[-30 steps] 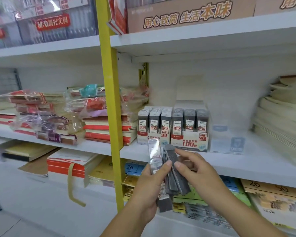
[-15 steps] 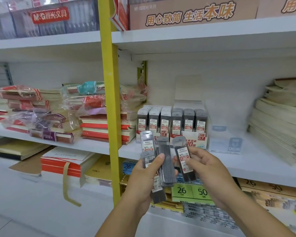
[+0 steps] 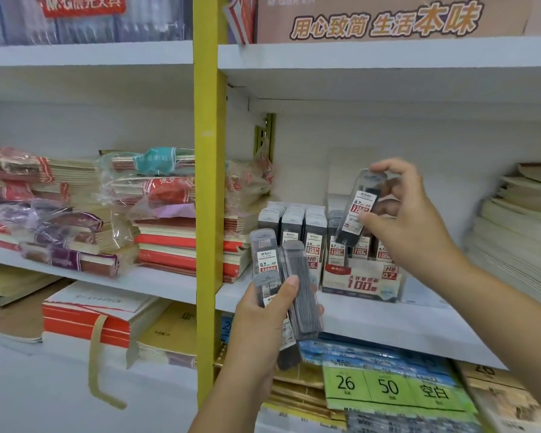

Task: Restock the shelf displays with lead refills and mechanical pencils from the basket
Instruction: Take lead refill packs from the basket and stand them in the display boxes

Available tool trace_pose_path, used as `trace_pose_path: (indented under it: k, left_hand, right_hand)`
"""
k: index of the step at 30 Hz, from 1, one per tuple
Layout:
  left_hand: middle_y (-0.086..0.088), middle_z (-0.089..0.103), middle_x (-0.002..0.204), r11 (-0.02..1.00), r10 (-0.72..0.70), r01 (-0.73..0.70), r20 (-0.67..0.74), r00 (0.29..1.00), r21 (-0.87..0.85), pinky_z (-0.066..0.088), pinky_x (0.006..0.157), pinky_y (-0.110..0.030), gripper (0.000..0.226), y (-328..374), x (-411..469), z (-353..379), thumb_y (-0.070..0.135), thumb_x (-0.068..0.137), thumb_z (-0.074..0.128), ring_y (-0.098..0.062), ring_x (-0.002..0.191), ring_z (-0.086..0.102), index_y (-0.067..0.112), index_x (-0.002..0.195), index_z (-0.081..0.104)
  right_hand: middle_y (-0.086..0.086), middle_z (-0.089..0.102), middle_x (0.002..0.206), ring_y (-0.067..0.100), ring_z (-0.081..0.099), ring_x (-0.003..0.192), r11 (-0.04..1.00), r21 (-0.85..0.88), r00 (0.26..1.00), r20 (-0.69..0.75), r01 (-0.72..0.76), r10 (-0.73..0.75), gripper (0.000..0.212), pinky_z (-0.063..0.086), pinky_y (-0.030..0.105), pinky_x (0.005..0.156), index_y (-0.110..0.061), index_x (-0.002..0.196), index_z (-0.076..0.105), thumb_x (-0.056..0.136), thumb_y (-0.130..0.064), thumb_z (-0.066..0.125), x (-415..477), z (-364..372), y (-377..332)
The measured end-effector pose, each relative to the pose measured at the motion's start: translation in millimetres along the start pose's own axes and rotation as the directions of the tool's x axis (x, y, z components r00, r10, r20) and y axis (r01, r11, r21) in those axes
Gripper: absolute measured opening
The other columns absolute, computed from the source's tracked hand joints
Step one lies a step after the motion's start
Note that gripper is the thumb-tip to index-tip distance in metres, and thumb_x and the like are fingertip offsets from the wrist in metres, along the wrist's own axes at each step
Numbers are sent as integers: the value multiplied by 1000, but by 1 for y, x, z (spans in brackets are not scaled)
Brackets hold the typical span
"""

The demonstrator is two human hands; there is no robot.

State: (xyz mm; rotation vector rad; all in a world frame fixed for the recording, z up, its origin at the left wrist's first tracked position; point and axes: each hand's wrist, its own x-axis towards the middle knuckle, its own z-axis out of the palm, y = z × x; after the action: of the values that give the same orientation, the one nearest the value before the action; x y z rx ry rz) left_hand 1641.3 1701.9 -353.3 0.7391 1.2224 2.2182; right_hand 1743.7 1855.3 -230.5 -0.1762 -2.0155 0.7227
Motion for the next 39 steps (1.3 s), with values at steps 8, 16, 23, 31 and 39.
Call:
trace_pose_path:
  k: [8, 16, 23, 31, 39]
  left_hand:
    - [-9, 79, 98, 999, -18, 17, -4, 1000, -45, 61, 60, -33, 50, -2, 7, -7, 41, 71, 76, -33, 82, 77, 25, 116, 63]
    - [-6, 79, 102, 999, -44, 45, 50, 998, -19, 60, 59, -31, 38, -3, 1, -3, 46, 66, 79, -31, 86, 77, 34, 101, 71]
    - [-5, 79, 100, 995, -1, -10, 112, 994, 100, 60, 61, -31, 33, -3, -7, 5, 47, 66, 82, -27, 84, 77, 34, 96, 74]
    - [5, 78, 97, 941, 50, -84, 113, 992, 327, 62, 69, -31, 31, -3, -14, 4, 54, 66, 81, -15, 91, 75, 46, 95, 71]
    - [17, 77, 97, 939, -17, 7, 26, 1000, 343, 62, 70, -28, 29, -7, -14, 3, 54, 68, 78, 1, 86, 72, 56, 95, 70]
  right_hand:
    - [-11, 59, 92, -1, 59, 72, 984, -164, 987, 132, -72, 95, 46, 48, 9, 57, -49, 97, 55, 83, -9, 72, 1, 22, 44]
    - [-12, 48, 99, 2, 44, 94, 914, -401, 998, 3, 64, -68, 32, 41, 20, 87, -31, 125, 61, 93, -24, 60, -20, 24, 37]
    - [-8, 65, 91, 12, 66, 81, 959, 164, 963, 182, -230, 200, 38, 54, 21, 68, -46, 117, 59, 83, -33, 72, -68, 41, 12]
    - [-11, 74, 88, 2, 67, 72, 899, 294, 941, 198, -325, 275, 32, 49, 12, 59, -42, 110, 61, 87, -22, 69, -77, 37, 13]
    - [5, 76, 93, 21, 72, 89, 814, 398, 905, 239, -423, 353, 33, 54, 36, 73, -35, 112, 63, 95, -8, 54, -81, 14, 28]
